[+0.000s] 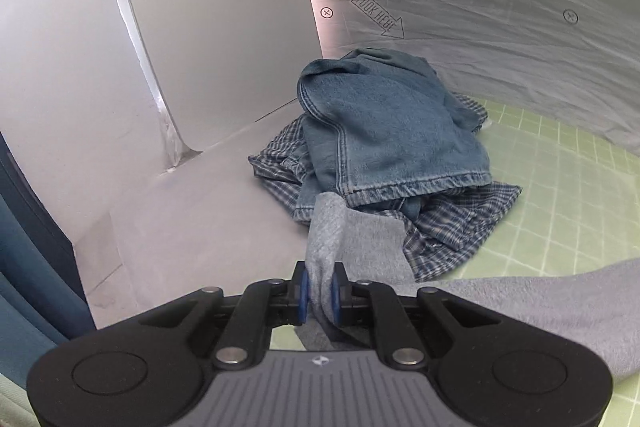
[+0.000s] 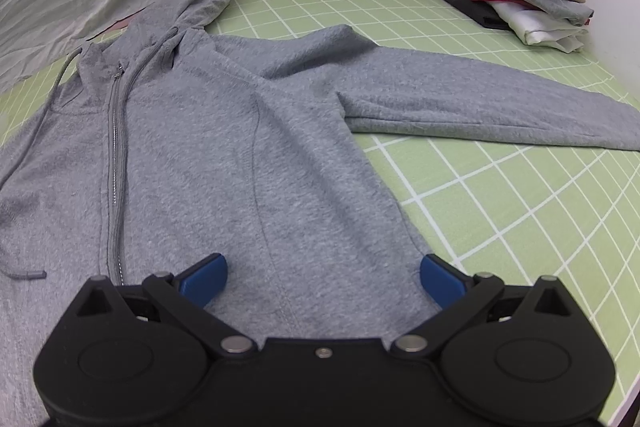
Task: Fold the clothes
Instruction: 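Pull the grey sleeve cuff outward with the left tool to straighten it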
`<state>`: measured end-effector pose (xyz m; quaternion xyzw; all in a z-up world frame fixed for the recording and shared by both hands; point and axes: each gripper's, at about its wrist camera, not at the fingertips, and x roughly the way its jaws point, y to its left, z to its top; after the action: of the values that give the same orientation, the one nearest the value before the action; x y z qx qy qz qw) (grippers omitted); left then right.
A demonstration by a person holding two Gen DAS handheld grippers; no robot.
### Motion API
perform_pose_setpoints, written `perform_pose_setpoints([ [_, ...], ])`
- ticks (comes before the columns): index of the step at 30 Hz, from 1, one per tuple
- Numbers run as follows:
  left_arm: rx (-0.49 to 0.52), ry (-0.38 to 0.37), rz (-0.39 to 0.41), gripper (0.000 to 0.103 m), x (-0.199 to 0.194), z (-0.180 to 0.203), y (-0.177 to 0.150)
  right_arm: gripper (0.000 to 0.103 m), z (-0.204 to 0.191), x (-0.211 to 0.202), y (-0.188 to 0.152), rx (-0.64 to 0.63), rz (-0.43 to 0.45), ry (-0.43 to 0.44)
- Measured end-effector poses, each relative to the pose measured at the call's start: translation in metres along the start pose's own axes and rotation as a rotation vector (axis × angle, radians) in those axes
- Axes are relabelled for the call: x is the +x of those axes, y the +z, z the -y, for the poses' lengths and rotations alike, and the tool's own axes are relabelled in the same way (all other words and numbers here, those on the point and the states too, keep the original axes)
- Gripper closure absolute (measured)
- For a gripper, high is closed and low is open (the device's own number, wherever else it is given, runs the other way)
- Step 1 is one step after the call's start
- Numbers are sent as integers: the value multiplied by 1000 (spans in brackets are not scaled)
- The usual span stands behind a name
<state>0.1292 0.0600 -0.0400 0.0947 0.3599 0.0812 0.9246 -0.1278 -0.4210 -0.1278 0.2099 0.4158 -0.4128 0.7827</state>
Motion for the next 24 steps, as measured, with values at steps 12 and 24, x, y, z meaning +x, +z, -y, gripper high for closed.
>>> perform_pose_setpoints([
  [12,241,-360,-90,61,14,88,-24,0,-2,0,-3,19,18,-11],
  [24,-140,-455,-38,48,6,35,4,0,-2,0,-3,20,10,-15],
])
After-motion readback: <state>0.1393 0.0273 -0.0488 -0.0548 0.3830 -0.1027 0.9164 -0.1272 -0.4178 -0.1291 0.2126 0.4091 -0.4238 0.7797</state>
